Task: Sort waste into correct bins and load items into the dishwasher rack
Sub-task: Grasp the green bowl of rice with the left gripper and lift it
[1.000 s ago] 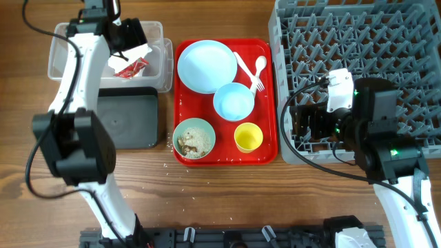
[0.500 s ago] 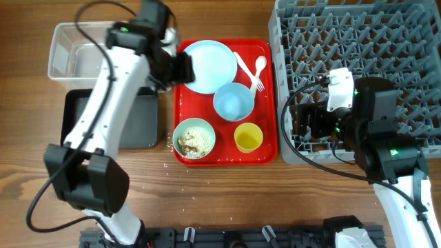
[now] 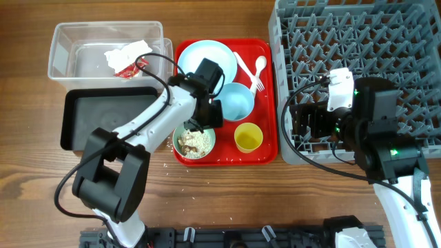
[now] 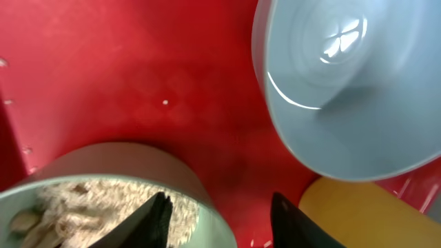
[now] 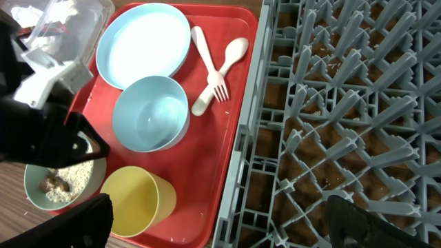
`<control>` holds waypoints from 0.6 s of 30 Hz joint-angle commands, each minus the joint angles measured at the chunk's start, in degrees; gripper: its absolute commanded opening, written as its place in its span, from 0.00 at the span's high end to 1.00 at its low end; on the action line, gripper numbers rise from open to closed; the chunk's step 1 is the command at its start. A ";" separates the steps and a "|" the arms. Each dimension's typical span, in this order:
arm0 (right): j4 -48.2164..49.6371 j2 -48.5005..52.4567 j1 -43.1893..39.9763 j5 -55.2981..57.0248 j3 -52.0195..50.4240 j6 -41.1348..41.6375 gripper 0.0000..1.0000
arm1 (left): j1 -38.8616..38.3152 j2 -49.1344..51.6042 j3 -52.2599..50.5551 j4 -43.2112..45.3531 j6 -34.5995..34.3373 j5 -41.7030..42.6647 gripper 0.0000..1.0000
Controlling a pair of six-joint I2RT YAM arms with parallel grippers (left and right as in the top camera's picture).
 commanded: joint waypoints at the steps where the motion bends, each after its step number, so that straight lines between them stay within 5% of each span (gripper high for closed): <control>1: 0.13 0.24 0.09 -1.01 1.33 0.68 0.00 | -1.46 0.13 -2.29 1.57 -1.44 -2.73 0.59; 9: 0.15 0.24 0.09 -0.98 1.33 0.66 0.00 | -1.88 0.22 -3.26 1.62 -1.44 -3.80 0.96; 18: 0.15 0.24 0.09 -0.96 1.33 0.61 0.00 | -0.79 -3.15 0.17 -3.02 1.36 0.79 0.96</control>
